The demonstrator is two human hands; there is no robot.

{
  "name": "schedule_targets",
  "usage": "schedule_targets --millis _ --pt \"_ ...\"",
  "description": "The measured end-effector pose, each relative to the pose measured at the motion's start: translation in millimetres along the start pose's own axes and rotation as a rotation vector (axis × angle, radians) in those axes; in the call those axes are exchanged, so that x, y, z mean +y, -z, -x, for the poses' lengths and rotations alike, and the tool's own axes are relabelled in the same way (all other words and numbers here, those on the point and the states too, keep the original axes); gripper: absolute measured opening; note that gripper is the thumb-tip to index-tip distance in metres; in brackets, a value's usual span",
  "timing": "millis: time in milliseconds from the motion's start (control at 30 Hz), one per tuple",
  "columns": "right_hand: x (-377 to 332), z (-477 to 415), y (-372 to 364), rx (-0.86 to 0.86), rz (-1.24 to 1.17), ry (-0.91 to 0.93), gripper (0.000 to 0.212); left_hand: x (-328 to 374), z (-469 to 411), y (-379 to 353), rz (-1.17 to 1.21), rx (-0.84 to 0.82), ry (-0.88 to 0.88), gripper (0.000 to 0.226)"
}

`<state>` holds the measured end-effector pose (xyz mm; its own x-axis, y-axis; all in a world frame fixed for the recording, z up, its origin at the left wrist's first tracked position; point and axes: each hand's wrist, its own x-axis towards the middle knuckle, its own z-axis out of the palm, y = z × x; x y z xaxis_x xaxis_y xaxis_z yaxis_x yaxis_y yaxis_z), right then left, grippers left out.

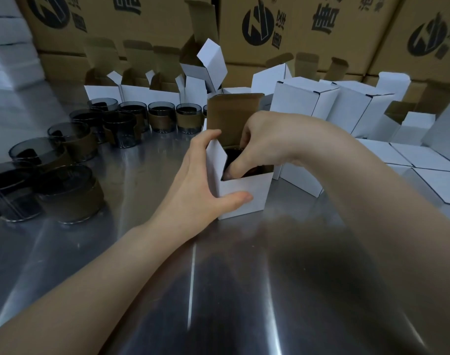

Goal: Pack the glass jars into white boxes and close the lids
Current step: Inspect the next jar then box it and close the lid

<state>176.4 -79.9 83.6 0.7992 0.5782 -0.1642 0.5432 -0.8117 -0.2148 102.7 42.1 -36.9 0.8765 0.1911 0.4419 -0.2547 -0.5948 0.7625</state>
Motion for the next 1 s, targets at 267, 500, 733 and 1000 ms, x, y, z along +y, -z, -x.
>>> schedule_targets --millis 267,500,733,1000 --pt "-8.0 -5.5 4.0 -0.058 0.137 0.022 0.039 -1.7 -0.4 0.2 -0.015 -0.015 0.01 0.095" --pt "-9.0 -5.8 3.6 -0.078 0.181 0.029 0.037 0.8 -0.5 0.8 -0.01 -0.026 0.01 0.09" --pt "3.9 4.1 1.9 -0.053 -0.046 0.061 0.046 2.4 -0.5 4.1 0.041 -0.037 0.037 0.088" --pt "30.0 11.0 -9.8 0.317 -0.435 0.22 0.026 0.0 -0.2 8.0 0.158 -0.057 0.076 0.074"
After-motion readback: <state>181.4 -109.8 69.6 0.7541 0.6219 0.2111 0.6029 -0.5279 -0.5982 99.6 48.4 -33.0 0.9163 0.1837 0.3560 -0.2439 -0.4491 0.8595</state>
